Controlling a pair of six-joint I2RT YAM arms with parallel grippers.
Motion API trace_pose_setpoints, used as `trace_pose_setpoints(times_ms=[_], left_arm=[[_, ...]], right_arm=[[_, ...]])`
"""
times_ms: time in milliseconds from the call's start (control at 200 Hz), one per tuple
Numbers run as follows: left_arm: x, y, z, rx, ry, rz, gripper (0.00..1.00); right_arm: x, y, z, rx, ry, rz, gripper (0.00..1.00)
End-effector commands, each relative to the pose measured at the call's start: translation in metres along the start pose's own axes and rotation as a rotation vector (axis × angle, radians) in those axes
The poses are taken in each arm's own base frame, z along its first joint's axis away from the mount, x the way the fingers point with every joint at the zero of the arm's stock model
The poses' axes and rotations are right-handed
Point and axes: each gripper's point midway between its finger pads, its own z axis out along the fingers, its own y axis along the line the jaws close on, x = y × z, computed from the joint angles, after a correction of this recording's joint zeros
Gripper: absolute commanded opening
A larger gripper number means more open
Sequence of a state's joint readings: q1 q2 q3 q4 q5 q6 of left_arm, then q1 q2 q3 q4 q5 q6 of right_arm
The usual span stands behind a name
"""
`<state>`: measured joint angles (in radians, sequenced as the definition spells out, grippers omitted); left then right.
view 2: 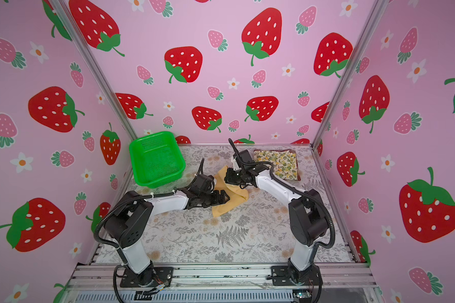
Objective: Fold and stack the skirts
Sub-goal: 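Fold the tan skirt's end with the right gripper toward the left gripper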
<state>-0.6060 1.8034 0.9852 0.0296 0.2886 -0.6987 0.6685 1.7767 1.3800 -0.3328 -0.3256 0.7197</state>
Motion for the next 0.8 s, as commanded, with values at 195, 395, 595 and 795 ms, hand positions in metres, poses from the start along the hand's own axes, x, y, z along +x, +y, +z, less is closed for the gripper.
trace_pose_setpoints(times_ms=[195,395,595,795], left_arm=[[0.010,0.019,-0.010,-0.035,0.019,-0.016,0.95],[0.006,0.027,-0.028,-0.031,-0.014,-0.033,0.95],[0.003,0.036,-0.047,-0.023,-0.049,-0.064,0.95],[0.000,0.042,-0.063,-0.020,-0.082,-0.083,0.95]], right_arm=[[0.027,-0.016,0.035,-0.028,0.060,0.063,0.18],[0.036,-0.024,0.047,-0.030,0.079,0.089,0.24],[0.045,-0.021,0.056,-0.073,0.091,0.117,0.27],[0.031,0.009,0.045,-0.154,0.052,0.095,0.41]])
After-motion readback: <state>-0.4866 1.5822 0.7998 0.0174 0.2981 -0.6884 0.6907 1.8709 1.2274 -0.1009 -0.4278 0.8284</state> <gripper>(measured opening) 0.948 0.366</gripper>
